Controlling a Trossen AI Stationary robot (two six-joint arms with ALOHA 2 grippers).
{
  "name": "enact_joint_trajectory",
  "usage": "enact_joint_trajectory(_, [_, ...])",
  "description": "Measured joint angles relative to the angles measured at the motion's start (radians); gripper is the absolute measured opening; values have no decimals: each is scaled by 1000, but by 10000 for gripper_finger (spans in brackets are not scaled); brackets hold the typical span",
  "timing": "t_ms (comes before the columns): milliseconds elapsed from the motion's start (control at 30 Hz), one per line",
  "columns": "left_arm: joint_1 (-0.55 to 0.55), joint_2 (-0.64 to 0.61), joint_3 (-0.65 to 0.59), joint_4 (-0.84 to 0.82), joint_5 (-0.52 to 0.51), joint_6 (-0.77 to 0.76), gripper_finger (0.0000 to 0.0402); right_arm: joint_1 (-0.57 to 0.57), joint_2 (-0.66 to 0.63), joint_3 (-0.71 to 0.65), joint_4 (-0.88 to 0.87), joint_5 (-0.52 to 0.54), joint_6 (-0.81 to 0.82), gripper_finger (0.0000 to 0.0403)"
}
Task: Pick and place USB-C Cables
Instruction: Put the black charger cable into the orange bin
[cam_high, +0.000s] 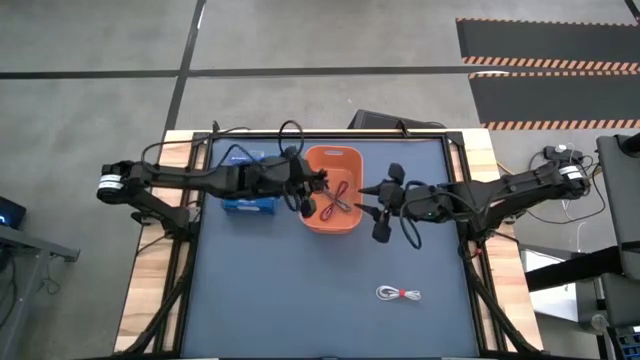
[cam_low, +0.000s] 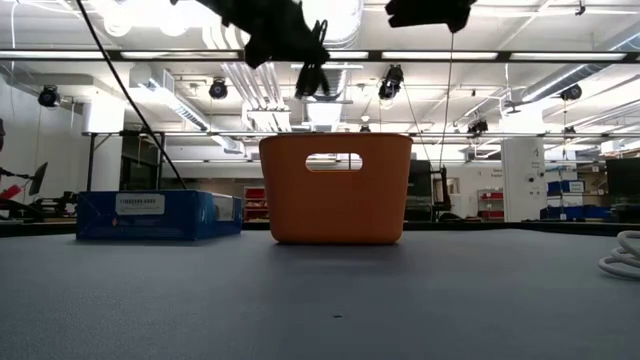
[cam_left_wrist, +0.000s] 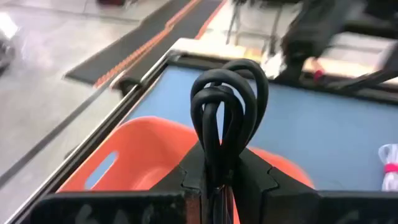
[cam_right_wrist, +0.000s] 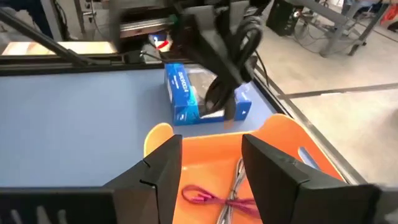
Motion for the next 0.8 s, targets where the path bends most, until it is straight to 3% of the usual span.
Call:
enact_joint_trajectory(167, [80,0,61,-165,11,-56,30,2,-38,-23,-12,0,1,146])
enact_joint_trajectory(333, [127,40,104,-215,117,-107,30,2,-61,-53,-13,0,-9,135])
enact_joint_trajectory(533, [127,205,247,-312,206,-97,30,2,-91,-80,-16,1,-32,124])
enact_joint_trajectory(800, [135,379,390,-372,208,-9,30,2,-144,-138,-17,1,-39,114])
